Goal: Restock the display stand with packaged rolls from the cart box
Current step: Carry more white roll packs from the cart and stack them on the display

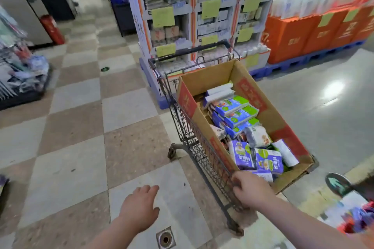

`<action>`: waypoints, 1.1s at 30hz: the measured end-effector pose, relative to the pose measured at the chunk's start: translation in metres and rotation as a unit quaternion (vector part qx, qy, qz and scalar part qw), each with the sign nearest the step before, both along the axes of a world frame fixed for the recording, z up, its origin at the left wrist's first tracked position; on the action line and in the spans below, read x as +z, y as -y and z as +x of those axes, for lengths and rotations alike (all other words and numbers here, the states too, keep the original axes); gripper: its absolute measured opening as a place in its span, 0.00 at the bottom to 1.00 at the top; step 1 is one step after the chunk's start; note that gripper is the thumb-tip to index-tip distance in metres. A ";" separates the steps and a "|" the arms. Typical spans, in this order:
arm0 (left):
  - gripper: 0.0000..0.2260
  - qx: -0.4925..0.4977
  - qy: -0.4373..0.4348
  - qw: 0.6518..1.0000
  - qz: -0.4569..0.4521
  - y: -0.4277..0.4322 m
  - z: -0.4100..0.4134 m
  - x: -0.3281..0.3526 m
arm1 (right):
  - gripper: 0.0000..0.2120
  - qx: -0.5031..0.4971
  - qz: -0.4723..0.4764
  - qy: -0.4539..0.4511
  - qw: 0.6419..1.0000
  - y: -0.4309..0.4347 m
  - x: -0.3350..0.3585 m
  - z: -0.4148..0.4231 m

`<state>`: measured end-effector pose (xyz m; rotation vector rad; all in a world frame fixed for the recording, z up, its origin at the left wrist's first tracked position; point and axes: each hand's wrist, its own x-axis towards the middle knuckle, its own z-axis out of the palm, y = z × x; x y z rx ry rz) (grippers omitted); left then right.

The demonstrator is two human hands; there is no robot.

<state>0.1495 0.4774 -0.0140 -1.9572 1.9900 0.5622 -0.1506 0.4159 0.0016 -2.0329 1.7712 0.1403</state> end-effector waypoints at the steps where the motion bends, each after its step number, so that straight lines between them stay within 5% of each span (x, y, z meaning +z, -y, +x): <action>1: 0.27 -0.006 0.001 1.000 0.005 0.011 -0.004 0.000 | 0.14 -0.009 0.001 0.000 1.000 0.011 0.002 -0.004; 17: 0.19 -0.247 -0.056 0.963 -0.096 0.249 -0.121 0.014 | 0.14 -0.200 0.019 0.017 0.979 0.115 -0.020 -0.065; 25: 0.22 -0.370 0.018 0.929 0.003 0.374 -0.160 -0.018 | 0.18 -0.321 0.080 0.028 0.943 0.181 -0.041 -0.083; 33: 0.22 -0.367 0.088 0.915 0.141 0.450 -0.177 -0.072 | 0.10 -0.460 0.139 0.082 0.873 0.216 -0.080 -0.097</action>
